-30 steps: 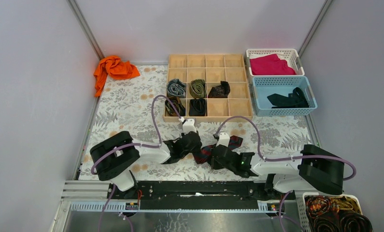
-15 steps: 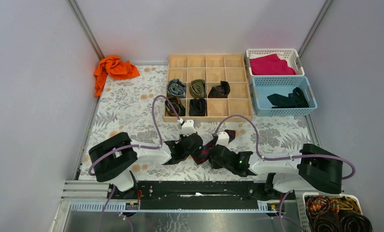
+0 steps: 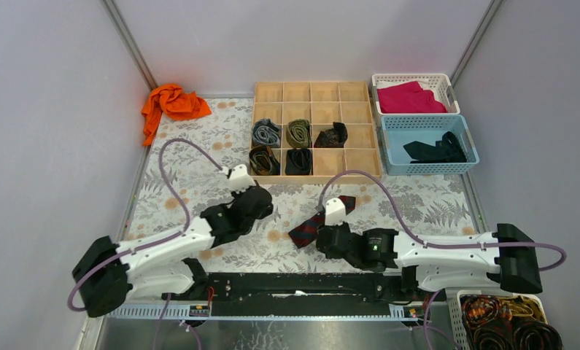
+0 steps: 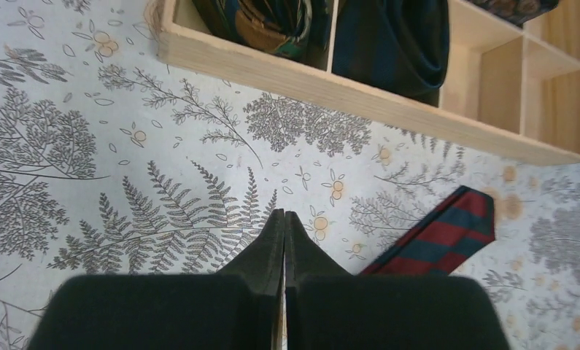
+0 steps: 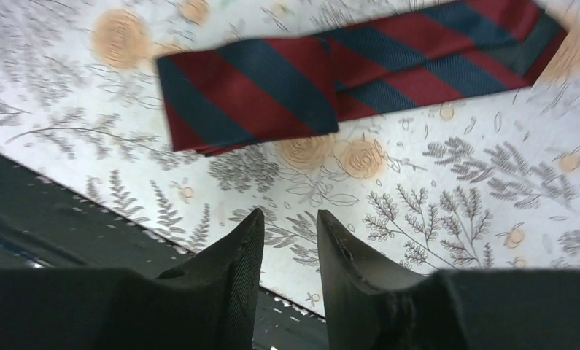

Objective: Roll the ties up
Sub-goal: Roll the tie at the center of the board.

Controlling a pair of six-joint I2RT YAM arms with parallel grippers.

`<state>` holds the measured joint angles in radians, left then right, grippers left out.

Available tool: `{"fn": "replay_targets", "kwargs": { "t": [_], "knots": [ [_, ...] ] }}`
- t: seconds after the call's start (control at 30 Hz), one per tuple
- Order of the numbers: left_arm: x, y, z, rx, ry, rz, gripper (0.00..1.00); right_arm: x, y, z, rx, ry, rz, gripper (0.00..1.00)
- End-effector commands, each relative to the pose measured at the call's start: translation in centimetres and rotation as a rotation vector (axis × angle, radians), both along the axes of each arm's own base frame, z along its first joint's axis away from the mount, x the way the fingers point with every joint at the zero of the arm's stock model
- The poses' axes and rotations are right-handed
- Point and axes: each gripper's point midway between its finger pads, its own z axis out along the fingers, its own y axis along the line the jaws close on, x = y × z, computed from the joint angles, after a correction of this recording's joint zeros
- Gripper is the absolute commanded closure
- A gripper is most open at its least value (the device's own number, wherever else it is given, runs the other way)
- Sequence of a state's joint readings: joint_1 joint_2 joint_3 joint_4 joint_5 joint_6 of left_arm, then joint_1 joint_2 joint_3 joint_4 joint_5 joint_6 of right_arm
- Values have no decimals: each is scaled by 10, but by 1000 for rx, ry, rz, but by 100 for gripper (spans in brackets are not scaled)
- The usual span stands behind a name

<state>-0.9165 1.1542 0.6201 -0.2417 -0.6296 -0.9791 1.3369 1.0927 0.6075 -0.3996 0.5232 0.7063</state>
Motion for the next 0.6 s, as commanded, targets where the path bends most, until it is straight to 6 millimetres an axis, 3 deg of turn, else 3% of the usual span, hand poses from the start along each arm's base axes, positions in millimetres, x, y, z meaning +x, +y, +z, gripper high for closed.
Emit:
{"fn": "replay_targets", "kwargs": {
  "t": [0.0,0.03,0.2,0.37,0.57],
  "knots": [
    [-14,23,4,-3,-21,19,100,6,8,39,-154,-166,72,56],
    [-15,25,7,-13,-25,23,100,5,13,46,-173,-197,86,53],
    [-27,42,17,-87,-63,53,100,3,41,45,-422,-320,134,34],
    [-34,53,22,-106,-79,58,100,7,64,21,-602,-381,151,26],
    [-38,61,17,-83,-68,72,100,11,74,-3,-687,-415,140,18]
  ]
}}
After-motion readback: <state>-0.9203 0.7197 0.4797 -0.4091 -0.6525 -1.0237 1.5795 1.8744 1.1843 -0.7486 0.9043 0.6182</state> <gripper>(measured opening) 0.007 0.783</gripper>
